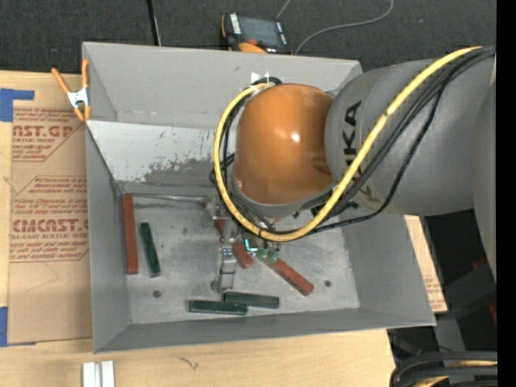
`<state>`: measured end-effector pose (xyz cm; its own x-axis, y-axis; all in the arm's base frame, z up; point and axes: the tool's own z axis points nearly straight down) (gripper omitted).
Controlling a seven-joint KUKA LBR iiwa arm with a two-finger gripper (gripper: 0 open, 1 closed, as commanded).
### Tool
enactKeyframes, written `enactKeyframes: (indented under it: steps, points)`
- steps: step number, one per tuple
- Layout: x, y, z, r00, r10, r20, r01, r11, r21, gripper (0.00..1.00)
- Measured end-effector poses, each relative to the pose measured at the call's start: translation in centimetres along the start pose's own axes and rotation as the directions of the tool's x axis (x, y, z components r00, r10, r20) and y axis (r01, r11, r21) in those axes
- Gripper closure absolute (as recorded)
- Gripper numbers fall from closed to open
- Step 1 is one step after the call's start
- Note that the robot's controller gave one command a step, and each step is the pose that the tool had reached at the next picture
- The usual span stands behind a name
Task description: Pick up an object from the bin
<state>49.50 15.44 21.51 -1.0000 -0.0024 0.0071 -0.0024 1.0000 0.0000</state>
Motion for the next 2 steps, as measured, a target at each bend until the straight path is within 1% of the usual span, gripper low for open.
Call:
enactKeyframes:
  steps: [1, 2]
  points:
    - [1.1, -4.3, 14.7, 0.992, -0.123, 0.019, 0.123, 0.992, 0.0, 0.0]
    - [0.6, -3.2, 11.5, 0.997, 0.072, 0.008, -0.072, 0.997, -0.002, 0.0]
